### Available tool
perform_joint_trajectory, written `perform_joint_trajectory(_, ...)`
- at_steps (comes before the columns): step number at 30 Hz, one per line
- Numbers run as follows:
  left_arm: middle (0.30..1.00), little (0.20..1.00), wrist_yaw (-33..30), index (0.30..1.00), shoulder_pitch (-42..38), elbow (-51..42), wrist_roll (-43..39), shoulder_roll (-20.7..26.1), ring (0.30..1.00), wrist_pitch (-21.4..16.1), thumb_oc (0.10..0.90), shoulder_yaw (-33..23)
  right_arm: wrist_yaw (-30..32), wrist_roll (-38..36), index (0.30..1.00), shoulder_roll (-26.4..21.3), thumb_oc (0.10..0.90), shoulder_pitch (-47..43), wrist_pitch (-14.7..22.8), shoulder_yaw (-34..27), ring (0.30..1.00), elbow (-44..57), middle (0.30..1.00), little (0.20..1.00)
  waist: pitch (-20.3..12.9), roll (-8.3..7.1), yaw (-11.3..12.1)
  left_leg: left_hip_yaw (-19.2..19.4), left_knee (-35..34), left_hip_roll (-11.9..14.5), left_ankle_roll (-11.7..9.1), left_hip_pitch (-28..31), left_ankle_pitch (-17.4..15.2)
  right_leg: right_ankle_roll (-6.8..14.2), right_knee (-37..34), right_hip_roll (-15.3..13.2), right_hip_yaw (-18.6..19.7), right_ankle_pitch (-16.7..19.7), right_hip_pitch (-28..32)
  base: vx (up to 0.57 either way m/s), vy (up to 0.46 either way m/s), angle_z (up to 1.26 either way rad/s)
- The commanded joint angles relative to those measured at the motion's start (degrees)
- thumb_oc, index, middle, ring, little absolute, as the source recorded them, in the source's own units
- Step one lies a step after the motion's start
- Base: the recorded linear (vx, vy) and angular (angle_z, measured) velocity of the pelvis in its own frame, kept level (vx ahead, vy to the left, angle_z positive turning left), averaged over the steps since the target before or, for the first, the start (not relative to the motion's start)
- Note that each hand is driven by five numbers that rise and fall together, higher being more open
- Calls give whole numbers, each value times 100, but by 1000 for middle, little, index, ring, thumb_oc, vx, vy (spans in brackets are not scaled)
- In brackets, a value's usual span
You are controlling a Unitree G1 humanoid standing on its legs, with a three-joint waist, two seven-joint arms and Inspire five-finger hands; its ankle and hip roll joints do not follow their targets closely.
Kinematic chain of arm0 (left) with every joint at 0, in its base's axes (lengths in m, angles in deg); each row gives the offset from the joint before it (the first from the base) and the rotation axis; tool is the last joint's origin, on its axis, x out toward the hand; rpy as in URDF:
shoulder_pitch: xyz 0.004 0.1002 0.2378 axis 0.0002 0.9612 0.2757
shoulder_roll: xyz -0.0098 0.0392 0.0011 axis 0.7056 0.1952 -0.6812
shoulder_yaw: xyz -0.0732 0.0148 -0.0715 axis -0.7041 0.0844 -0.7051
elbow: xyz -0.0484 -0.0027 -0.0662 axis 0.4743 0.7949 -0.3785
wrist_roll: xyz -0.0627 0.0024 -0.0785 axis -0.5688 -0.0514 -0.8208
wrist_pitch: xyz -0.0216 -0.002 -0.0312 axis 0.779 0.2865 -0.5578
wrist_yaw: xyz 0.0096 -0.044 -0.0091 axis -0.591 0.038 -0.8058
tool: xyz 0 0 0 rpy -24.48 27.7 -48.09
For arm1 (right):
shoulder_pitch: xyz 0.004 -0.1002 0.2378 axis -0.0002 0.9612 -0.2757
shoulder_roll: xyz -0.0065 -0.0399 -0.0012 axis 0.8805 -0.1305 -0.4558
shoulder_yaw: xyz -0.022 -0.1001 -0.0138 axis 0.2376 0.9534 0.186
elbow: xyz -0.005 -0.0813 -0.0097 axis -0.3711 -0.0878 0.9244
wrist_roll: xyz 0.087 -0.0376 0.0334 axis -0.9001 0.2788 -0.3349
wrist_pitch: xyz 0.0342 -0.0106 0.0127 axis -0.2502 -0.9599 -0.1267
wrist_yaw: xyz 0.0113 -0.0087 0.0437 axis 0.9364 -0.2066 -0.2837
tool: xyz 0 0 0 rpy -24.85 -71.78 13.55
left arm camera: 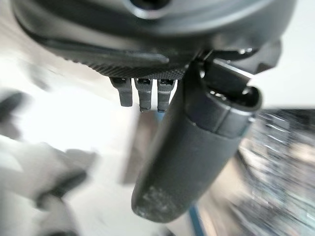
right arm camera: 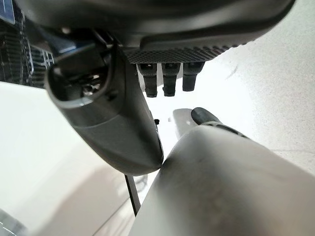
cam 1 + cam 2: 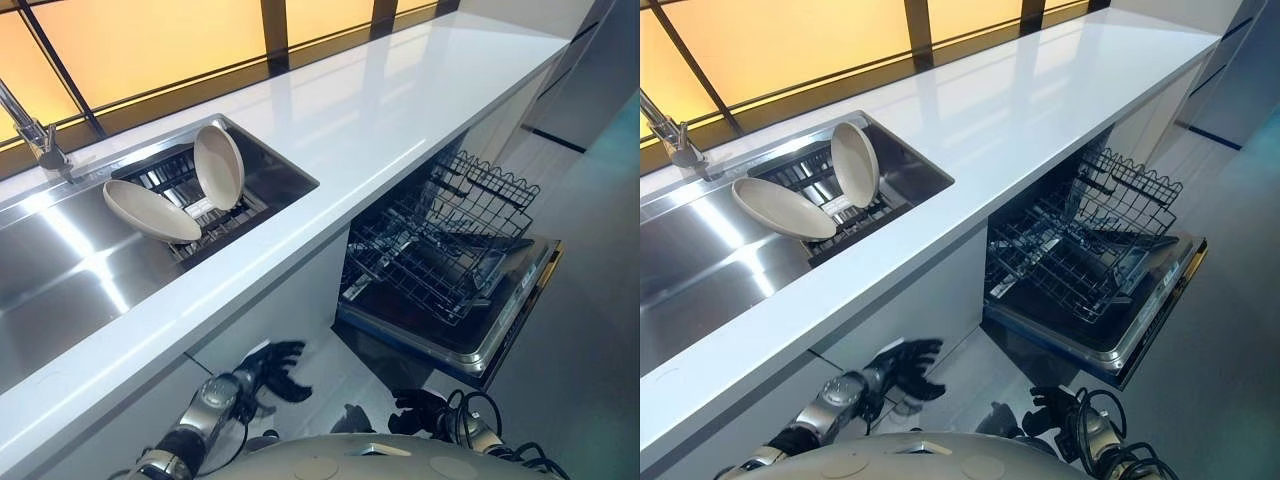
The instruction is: Pick up plates and place into dishwasher.
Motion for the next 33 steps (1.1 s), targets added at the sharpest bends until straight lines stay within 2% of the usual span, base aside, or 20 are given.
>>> perform_joint_trajectory(1, 900, 900, 486, 900, -774, -809, -621, 81, 900, -119, 800, 217, -87, 3, 900, -167, 800, -278, 84, 307, 900, 1, 900, 900, 143, 112, 17, -87, 16, 205, -9, -289, -261, 276, 603, -165, -251, -453, -219, -66, -80, 11)
perform_joint_trajectory(2, 900, 900, 572, 900, -784, -913, -689, 102, 900, -188, 800, 242, -82, 13, 900, -174, 800, -277, 103, 304, 900, 1, 900, 900, 153, 117, 21, -97, 16, 214, -14, -301, -253, 269, 611, -158, -260, -462, -223, -43, -69, 12)
perform_joint_trajectory(6, 900, 900, 1012, 900, -922, -2541, -1015, 439, 900, -30, 800, 292, -49, -30, 900, -266, 800, -292, 181, 281, 900, -6, 900, 900, 232, 144, 99, -204, 16, 306, -75, -386, -159, 184, 642, -79, -345, -545, -212, -54, -104, 16)
perform_joint_trajectory(8, 900, 900, 1410, 900, -994, -3568, -1749, 601, 900, 252, 800, 136, -29, -75, 900, -329, 800, -298, 203, 259, 900, -9, 900, 900, 271, 166, 175, -289, 16, 369, -126, -447, -76, 124, 655, -33, -411, -586, -205, -58, -107, 13)
perform_joint_trajectory(9, 900, 900, 1519, 900, -1010, -3766, -2022, 620, 900, 287, 800, 90, -27, -82, 900, -340, 800, -297, 211, 254, 900, -19, 900, 900, 278, 170, 195, -307, 16, 381, -135, -457, -58, 112, 660, -25, -427, -592, -203, -49, -117, 23)
perform_joint_trajectory(11, 900, 900, 1976, 900, -1074, -4639, -3323, 515, 900, 923, 800, -160, -18, -126, 900, -370, 800, -294, 206, 220, 900, -47, 900, 900, 312, 168, 292, -409, 49, 436, -186, -497, 0, 45, 692, 6, -517, -621, -177, -43, -132, 30)
perform_joint_trajectory(13, 900, 900, 2386, 900, -983, -5237, -4715, 126, 900, 1478, 800, -231, 82, -158, 900, -301, 800, -305, 227, 234, 900, -181, 900, 900, 329, 164, 405, -572, 129, 451, -224, -555, 35, -21, 725, 30, -593, -633, -149, -47, -154, 32)
perform_joint_trajectory(19, 900, 900, 2482, 900, -726, -5840, -6411, -366, 900, 1822, 800, -442, 306, -400, 900, -135, 800, -351, 301, 303, 900, -429, 900, 900, 318, 143, 661, -875, 258, 429, -304, -682, 55, -102, 713, 71, -791, -676, -64, -29, -107, 28)
perform_joint_trajectory(23, 900, 900, 2487, 900, -641, -6128, -7166, -394, 900, 1447, 800, -754, 411, -614, 900, -75, 800, -346, 428, 382, 900, -551, 900, 900, 286, 134, 851, -1066, 366, 370, -366, -777, 62, -122, 696, 66, -944, -699, 12, -1, -78, 32)
perform_joint_trajectory(26, 900, 900, 2056, 900, -589, -6357, -6790, -195, 900, 505, 800, -1175, 501, -675, 900, -33, 800, -239, 472, 416, 900, -479, 900, 900, 282, 142, 959, -1144, 378, 309, -395, -759, 54, -114, 696, 39, -1030, -737, 101, 19, -21, 23)
perform_joint_trajectory(27, 900, 900, 1850, 900, -551, -6433, -6432, -28, 900, -44, 800, -1392, 531, -701, 900, -34, 800, -183, 484, 406, 900, -423, 900, 900, 280, 154, 997, -1181, 380, 282, -403, -758, 62, -108, 703, 26, -1060, -748, 130, 23, 7, 16)
perform_joint_trajectory(29, 900, 900, 1098, 900, -458, -6532, -5538, 314, 900, -814, 800, -2120, 594, -686, 900, -34, 800, 20, 512, 345, 900, -274, 900, 900, 243, 185, 1063, -1240, 356, 233, -420, -751, 83, -93, 727, -5, -1119, -797, 182, 34, 28, 18)
perform_joint_trajectory(31, 900, 900, 641, 900, -421, -6483, -4812, 608, 900, -1255, 800, -2650, 617, -682, 900, -41, 800, 138, 524, 302, 900, -212, 900, 900, 210, 200, 1107, -1293, 338, 199, -426, -741, 93, -88, 737, -18, -1141, -830, 217, 61, 36, 9)
perform_joint_trajectory(32, 900, 900, 245, 900, -409, -6414, -4206, 829, 900, -1503, 800, -3068, 622, -672, 900, -41, 800, 215, 510, 263, 900, -175, 900, 900, 181, 207, 1136, -1331, 324, 172, -429, -729, 96, -85, 738, -26, -1158, -858, 250, 111, 54, 1)
perform_joint_trajectory(33, 900, 900, -548, 900, -420, -6230, -3061, 1141, 900, -1847, 800, -3527, 621, -680, 900, -52, 800, 301, 489, 234, 900, -162, 900, 900, 128, 224, 1166, -1379, 299, 137, -433, -703, 91, -80, 735, -37, -1171, -889, 289, 111, 53, 3)
